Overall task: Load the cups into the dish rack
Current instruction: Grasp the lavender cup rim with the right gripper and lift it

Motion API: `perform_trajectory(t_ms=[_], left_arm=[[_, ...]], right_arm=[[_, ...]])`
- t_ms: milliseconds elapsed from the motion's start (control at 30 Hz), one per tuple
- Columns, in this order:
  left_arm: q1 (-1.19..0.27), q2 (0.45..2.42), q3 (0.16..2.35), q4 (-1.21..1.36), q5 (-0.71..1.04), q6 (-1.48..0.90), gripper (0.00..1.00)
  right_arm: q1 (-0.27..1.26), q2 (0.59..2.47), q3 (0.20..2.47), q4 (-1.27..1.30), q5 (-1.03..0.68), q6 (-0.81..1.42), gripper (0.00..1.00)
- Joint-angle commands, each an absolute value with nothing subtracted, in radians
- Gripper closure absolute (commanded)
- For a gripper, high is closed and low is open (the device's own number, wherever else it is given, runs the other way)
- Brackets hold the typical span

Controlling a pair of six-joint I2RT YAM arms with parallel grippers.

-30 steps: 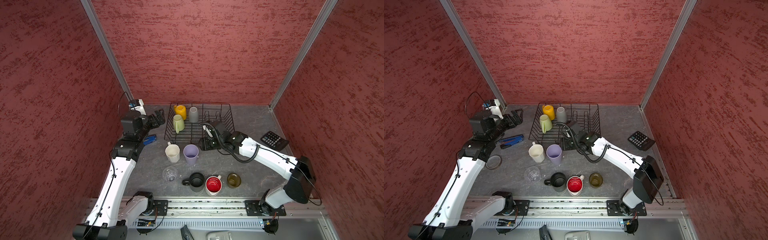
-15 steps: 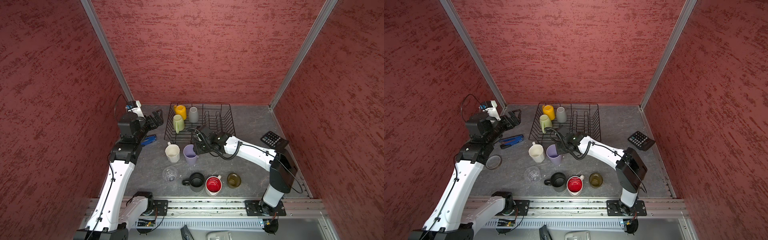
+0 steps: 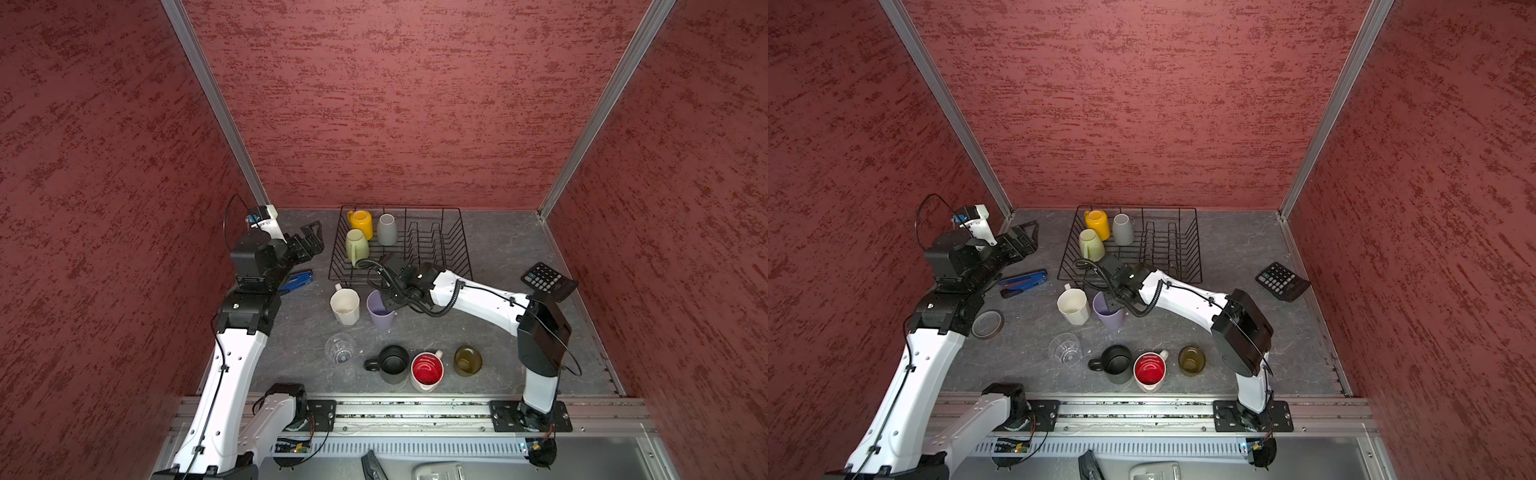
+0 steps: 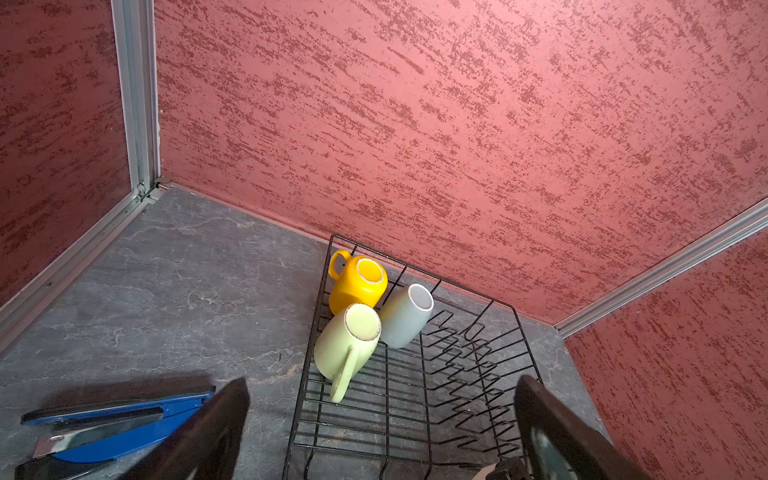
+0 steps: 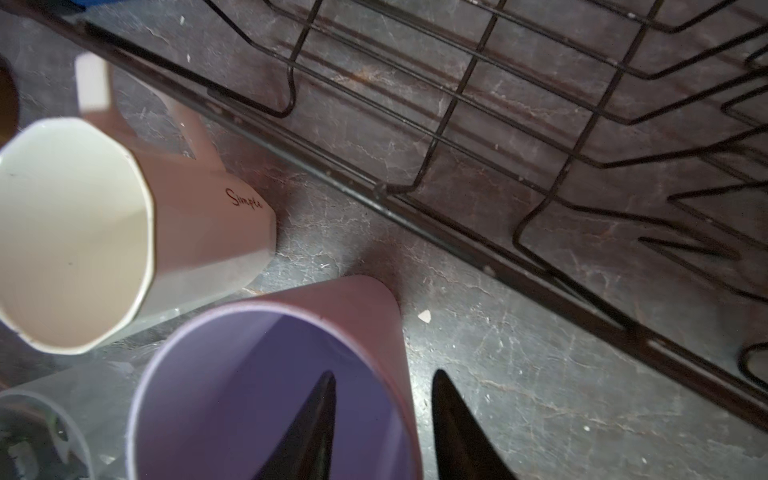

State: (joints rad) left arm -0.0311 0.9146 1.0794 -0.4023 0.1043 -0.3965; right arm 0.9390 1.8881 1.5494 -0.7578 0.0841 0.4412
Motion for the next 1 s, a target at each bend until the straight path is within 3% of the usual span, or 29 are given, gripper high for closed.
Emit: perform_trajectory(t_ms=[0, 333, 500, 700, 967], left_arm=[[-0.018, 0.904, 1.069, -0.385, 0.121, -0.409, 0.00], [0.005, 0.908, 1.046, -0.362, 0.151, -0.441, 0.01], [0.018, 0.899, 1.037, -0.349, 0.170, -0.456, 0.01], [0.068, 0.886, 0.984, -0.241, 0.317, -0.502, 0.00], [0.108, 0.896, 0.906, 0.017, 0.590, -0.627, 0.00]], right_arm=[[0.952, 1.895, 1.579, -0.803, 0.157, 0.412, 0.68], [0.965, 1.847, 1.588, -0.836, 0.187, 0.354, 1.00], [0.965, 1.775, 1.578, -0.838, 0.167, 0.348, 1.00], [0.953, 1.618, 1.555, -0.838, 0.125, 0.341, 1.00], [0.734, 1.400, 1.443, -0.620, -0.145, 0.441, 1.00]])
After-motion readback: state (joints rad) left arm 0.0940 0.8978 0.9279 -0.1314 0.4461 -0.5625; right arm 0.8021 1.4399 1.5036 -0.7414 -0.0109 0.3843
